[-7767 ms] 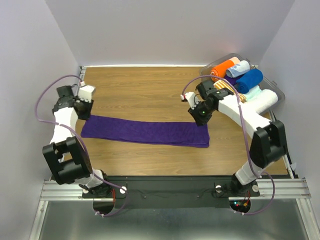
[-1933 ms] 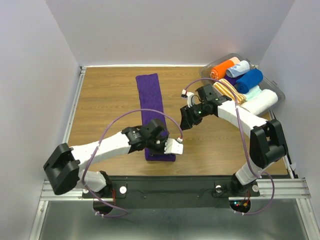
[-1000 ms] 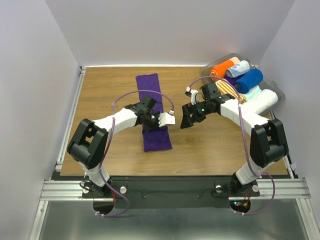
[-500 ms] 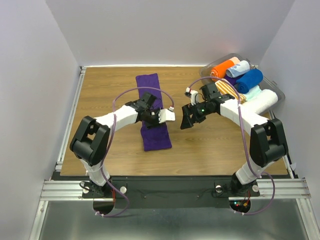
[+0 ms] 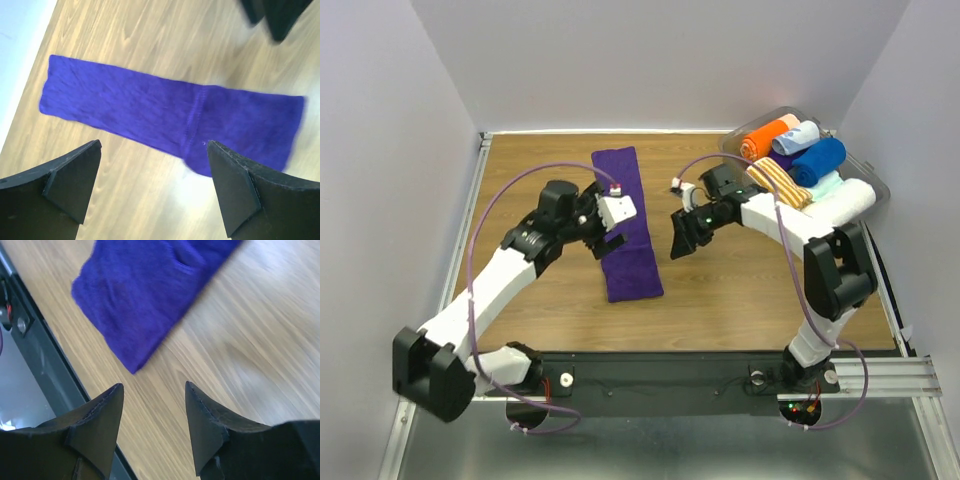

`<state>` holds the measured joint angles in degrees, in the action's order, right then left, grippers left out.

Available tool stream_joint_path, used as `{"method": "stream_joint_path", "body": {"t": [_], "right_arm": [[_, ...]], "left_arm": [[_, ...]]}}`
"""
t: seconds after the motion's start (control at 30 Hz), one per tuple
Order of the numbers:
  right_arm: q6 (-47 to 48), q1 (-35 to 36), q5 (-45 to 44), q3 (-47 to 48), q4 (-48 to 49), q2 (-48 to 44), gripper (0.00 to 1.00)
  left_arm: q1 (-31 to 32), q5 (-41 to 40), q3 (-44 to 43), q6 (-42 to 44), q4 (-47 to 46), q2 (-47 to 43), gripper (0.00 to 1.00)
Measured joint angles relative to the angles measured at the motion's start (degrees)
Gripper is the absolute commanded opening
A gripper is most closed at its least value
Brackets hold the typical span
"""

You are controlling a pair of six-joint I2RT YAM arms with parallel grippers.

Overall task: Roll the towels
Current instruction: Fold the towel, then roll the towel

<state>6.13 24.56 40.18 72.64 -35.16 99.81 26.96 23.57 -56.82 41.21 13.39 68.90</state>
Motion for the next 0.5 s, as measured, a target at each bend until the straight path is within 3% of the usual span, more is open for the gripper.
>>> {"method": "stream_joint_path", "body": {"t": [0.23,0.5], "right_arm": [[-0.7,8.5,-0.1,5.8,2.2,7.1,0.54],[-5.4,13.8,0.7,6.1,8.2,15.3,0.42]], "left_arm": [[0.0,0.0,12.9,-1.2,0.9,-11.0,0.99],[0.5,0.4,20.4,8.9,6.5,-19.8,0.99]]}}
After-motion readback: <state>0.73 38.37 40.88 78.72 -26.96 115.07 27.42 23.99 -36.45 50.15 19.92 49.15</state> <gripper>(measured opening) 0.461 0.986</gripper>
